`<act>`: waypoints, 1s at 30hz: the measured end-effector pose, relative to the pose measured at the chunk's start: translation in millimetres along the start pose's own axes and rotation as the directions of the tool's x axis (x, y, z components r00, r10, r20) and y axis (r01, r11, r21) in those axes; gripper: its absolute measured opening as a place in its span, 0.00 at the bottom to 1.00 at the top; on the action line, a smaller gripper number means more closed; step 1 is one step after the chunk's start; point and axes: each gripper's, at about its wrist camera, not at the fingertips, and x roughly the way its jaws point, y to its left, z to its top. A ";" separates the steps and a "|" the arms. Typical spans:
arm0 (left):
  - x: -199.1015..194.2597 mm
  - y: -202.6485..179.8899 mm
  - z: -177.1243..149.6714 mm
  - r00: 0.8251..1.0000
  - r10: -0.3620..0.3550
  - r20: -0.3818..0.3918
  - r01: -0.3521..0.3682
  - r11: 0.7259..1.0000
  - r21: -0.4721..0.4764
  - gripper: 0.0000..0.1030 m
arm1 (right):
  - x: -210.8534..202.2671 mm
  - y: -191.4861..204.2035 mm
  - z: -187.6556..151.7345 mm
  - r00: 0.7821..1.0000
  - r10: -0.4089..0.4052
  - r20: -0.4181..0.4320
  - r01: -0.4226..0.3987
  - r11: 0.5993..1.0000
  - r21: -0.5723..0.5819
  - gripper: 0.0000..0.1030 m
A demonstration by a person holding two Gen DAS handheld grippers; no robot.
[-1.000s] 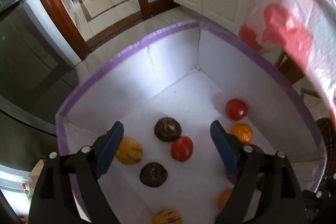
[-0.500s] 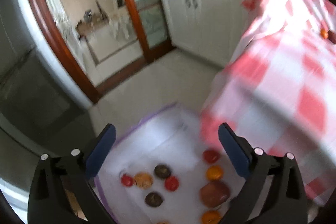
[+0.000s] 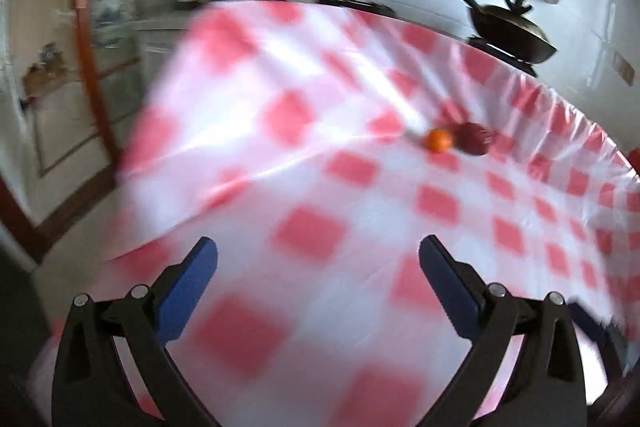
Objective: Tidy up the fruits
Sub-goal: 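Move both open tools back over the last fruits on the cloth, then grasp the red apple with the right tool while the left tool grasps an orange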
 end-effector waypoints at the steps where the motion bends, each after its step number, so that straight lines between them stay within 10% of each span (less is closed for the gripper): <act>1: 21.1 -19.9 11.7 0.999 -0.034 -0.009 0.034 0.999 -0.016 0.98 | 6.0 -12.0 -0.2 1.000 -0.017 -0.001 0.017 1.000 0.024 0.84; 12: 137.2 -68.0 47.1 0.988 -0.152 -0.016 0.141 0.948 -0.287 0.98 | 31.5 -96.7 -4.9 0.992 -0.112 -0.064 0.126 0.945 0.303 0.84; 22: 148.9 -19.8 38.6 0.967 -0.253 0.031 0.234 0.838 -0.493 0.98 | 130.5 -136.1 93.8 0.980 -0.189 -0.054 0.196 0.921 0.337 0.84; 30: 147.9 -25.8 38.0 0.971 -0.240 0.019 0.222 0.863 -0.454 0.98 | 226.4 -125.5 157.9 0.972 -0.216 -0.093 0.235 0.922 0.307 0.84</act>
